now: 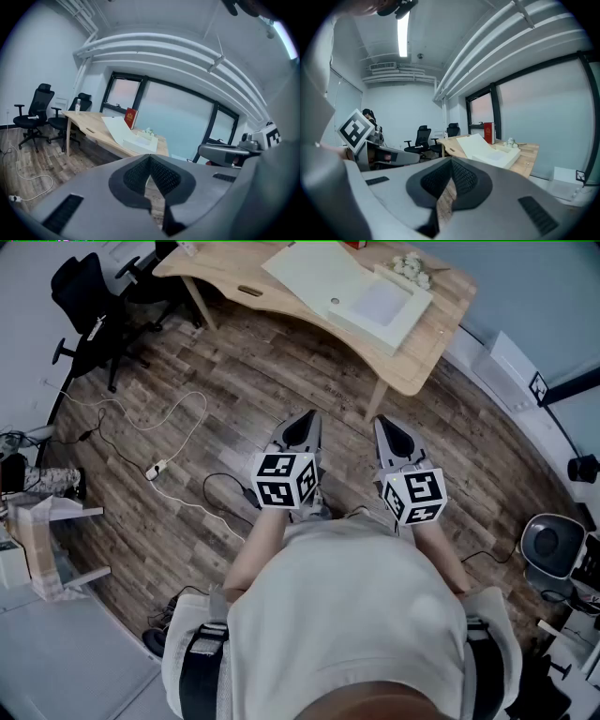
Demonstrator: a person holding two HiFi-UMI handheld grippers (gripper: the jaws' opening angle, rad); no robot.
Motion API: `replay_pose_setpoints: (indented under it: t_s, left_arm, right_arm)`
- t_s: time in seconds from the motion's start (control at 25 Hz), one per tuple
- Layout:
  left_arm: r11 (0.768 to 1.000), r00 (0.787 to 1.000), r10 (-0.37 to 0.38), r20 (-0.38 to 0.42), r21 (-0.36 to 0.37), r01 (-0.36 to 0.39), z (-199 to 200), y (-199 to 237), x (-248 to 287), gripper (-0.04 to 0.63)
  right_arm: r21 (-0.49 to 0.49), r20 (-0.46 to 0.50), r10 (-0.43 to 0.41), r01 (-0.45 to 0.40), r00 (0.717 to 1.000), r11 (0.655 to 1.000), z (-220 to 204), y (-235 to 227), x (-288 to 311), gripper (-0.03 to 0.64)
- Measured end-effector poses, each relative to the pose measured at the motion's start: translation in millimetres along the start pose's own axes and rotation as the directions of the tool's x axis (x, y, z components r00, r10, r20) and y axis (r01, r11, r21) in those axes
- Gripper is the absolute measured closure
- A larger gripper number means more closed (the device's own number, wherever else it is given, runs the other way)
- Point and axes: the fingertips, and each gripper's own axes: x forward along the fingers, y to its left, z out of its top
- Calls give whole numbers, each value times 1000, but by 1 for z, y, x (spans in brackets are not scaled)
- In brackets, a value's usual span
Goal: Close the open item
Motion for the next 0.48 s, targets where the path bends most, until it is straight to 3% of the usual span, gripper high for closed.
replay_pose_setpoints:
  t_s: [0.48]
  left_arm:
    - [1000, 1000, -11, -13, -10, 10, -11, -6, -5, 575]
  right_arm:
    - [21, 28, -4, 3, 1000, 1000, -1, 5, -6, 598]
